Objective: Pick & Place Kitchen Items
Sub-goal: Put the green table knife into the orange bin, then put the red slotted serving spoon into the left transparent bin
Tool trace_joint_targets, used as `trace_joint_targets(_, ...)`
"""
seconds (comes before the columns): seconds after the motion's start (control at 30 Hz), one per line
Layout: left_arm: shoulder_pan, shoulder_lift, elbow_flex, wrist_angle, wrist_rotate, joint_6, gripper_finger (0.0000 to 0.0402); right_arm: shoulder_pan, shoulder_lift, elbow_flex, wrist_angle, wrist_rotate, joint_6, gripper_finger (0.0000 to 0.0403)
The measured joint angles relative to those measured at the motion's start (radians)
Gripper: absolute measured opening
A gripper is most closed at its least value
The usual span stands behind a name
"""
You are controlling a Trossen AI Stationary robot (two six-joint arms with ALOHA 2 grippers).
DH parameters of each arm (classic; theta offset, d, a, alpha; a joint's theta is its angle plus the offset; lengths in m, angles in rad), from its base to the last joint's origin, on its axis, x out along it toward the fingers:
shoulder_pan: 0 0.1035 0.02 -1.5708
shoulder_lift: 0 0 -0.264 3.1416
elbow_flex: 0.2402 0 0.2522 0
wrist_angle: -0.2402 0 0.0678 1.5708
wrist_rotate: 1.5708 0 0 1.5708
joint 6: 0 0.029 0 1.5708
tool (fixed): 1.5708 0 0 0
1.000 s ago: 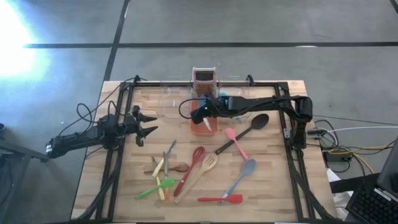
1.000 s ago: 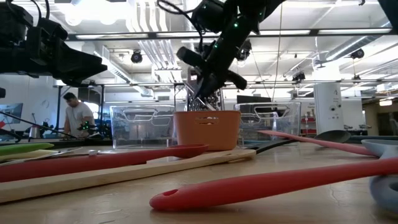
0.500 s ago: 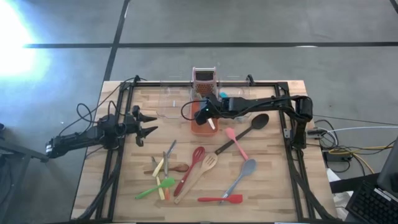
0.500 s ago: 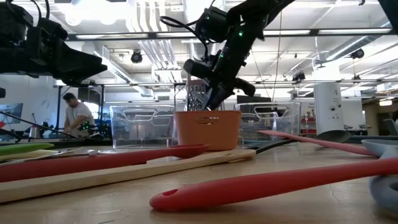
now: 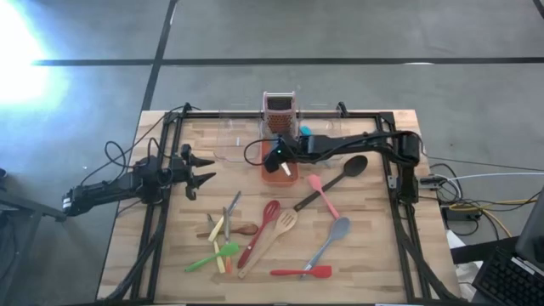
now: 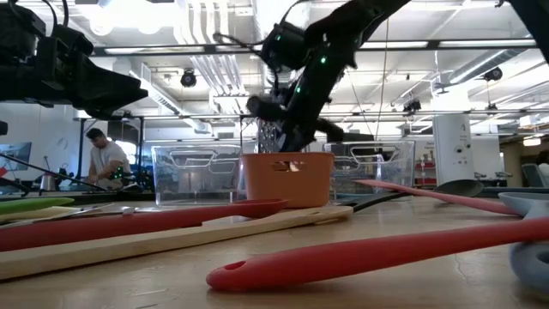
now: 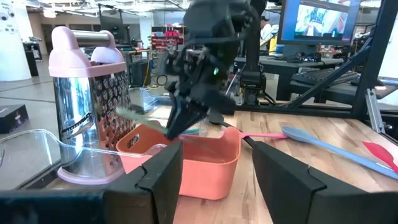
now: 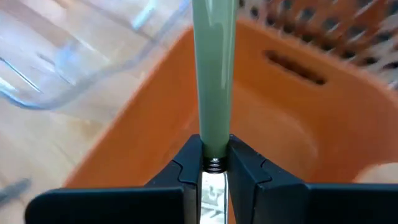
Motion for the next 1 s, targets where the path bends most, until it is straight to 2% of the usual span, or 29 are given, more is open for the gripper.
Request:
trace_joint_targets(0.23,0.0,0.001,0.0,0.0,0.0,0.0,0.0197,0.002,0.077,0.052,-0.064,-0.019,-0.026,0.0033)
trace_joint_targets(0.67,0.0,0.001,0.0,0.0,0.0,0.0,0.0197,-0.002,0.082,0.052,-0.073,-0.029,-0.027,0.0034)
trace_joint_targets(1.0,0.0,0.001,0.0,0.0,0.0,0.0,0.0197,-0.005,0.082,0.052,-0.071,-0.026,-0.029,0.011)
